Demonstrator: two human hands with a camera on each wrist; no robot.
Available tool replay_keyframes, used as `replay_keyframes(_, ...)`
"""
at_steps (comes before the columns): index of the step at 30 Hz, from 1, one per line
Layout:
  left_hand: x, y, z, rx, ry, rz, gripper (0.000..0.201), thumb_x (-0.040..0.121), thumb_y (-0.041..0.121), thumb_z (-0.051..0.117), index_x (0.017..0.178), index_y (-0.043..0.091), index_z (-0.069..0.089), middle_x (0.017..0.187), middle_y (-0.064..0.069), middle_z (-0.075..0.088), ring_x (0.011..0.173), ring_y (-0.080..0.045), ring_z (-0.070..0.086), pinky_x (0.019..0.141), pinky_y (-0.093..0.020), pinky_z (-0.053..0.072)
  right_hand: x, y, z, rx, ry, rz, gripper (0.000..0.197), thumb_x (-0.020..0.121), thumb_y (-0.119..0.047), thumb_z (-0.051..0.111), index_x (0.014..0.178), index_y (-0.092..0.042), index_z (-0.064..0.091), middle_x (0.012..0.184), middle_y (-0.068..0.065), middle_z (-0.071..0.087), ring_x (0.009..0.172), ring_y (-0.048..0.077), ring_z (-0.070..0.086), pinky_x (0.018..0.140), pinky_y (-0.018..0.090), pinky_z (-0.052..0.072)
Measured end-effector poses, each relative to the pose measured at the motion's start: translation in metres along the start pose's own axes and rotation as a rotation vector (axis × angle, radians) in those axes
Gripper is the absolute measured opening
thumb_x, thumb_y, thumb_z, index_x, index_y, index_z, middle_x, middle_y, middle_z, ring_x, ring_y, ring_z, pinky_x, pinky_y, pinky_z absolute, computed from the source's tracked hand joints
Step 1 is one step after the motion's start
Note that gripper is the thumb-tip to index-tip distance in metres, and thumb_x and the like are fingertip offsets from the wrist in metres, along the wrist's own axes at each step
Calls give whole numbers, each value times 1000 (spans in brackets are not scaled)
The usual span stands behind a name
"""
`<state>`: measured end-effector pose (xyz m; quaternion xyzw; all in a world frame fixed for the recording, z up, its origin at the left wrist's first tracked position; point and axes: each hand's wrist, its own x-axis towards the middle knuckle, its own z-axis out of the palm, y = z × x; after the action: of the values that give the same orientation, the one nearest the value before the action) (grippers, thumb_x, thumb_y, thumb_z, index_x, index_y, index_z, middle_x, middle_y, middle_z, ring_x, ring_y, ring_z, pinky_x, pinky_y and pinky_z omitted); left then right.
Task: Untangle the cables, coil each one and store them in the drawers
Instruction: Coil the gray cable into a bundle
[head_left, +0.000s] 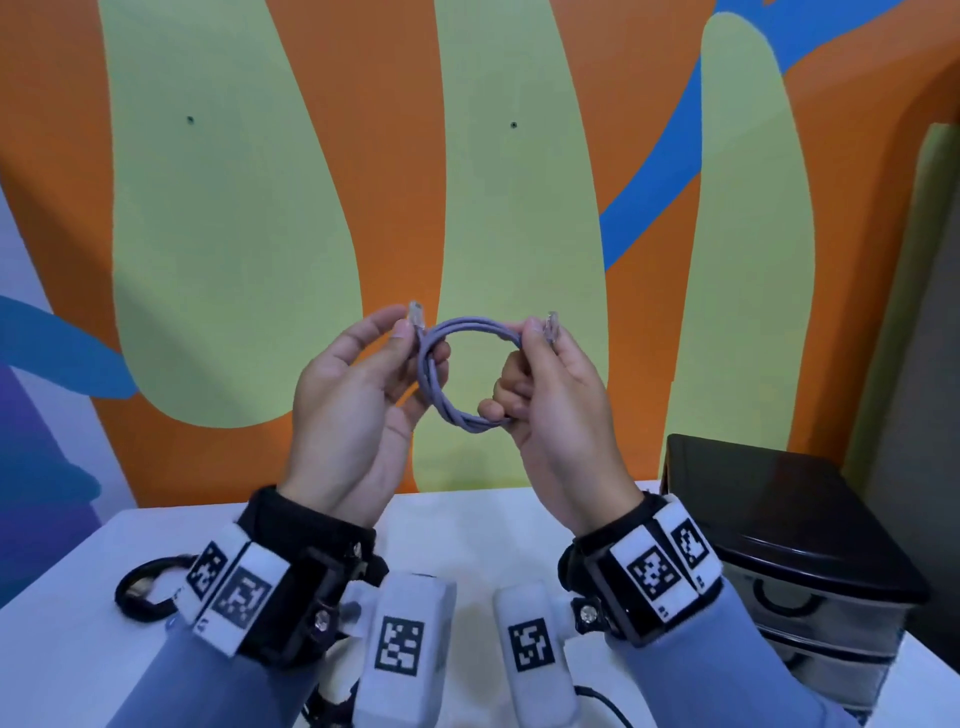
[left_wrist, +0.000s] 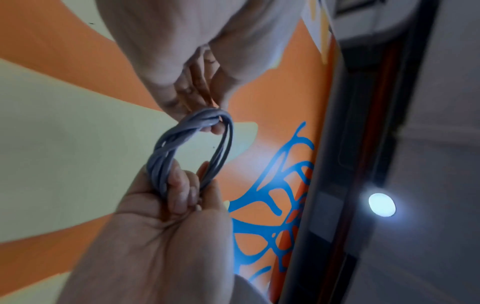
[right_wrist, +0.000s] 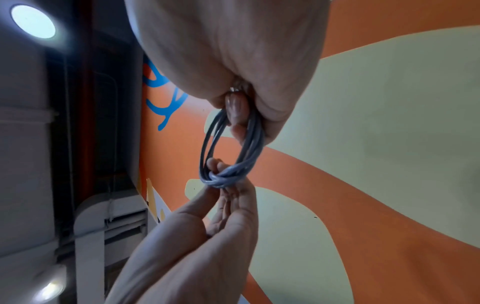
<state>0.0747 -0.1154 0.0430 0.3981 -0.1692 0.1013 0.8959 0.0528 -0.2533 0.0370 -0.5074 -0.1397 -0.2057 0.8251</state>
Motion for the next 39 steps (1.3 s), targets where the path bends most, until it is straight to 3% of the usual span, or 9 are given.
replay_keyframes(4,0,-2,-1,6,101,181,14,103,0,62,116,1,67,85,-7,77,76,-18,73,78,-29,61,-3,6,6,210,39,116,20,114,-26,41,104,-11,49,64,-2,26,53,14,23,55,28,43)
replay_keyframes(7,-3,-1,1,-26,94,223,16,104,1,61,119,4,63,82,-9,75,80,-21,73,80,-31,61,-3,9,8,360,92,166,20,115,-22,39,102,-10,49,62,-1,28,51,13,25,52,27,43)
replay_keyframes(10,-8,1,5,138,-53,183,26,104,8,64,129,2,59,89,-12,75,83,-23,72,83,-33,62,1,13,5,334,161,154,20,115,-22,38,101,-11,48,62,-3,26,49,12,25,50,26,41)
replay_keyframes(14,-13,11,5,463,-255,163,40,92,18,80,129,20,64,96,-16,74,87,-21,71,88,-43,60,5,11,-3,216,175,119,18,113,-24,43,100,-14,49,62,-4,24,49,12,24,49,24,39)
replay_keyframes(19,-9,12,-5,598,-142,355,38,89,7,84,120,19,67,92,-23,76,87,-38,75,90,-54,62,-2,5,-4,197,135,127,27,113,-31,45,101,-9,55,65,-3,24,51,13,26,55,27,44)
replay_keyframes(25,-5,-3,-12,995,-192,623,15,97,12,73,102,26,72,94,8,78,87,-9,74,78,-36,60,-12,8,-6,188,152,169,15,110,-23,54,104,-9,53,67,0,33,56,15,37,71,32,50)
replay_keyframes(29,-1,-3,-21,1188,-286,546,13,95,16,74,96,28,72,85,11,77,81,-3,71,79,-37,59,-24,4,-23,-76,116,189,13,103,-21,64,108,-9,63,86,9,52,81,22,59,84,33,54)
replay_keyframes(34,4,-13,-30,1267,-190,411,12,95,16,72,93,28,70,71,7,74,74,-12,71,77,-40,59,-44,-23,-43,-518,57,146,51,95,-37,74,141,-22,58,123,-6,70,118,10,65,107,39,51)
replay_keyframes(39,2,-44,-42,1436,-279,128,14,96,15,70,88,26,67,68,2,72,73,-21,71,68,-39,56,-65,-73,-64,-968,-71,-11,16,96,-39,73,103,-27,79,101,-1,78,100,18,70,97,45,54)
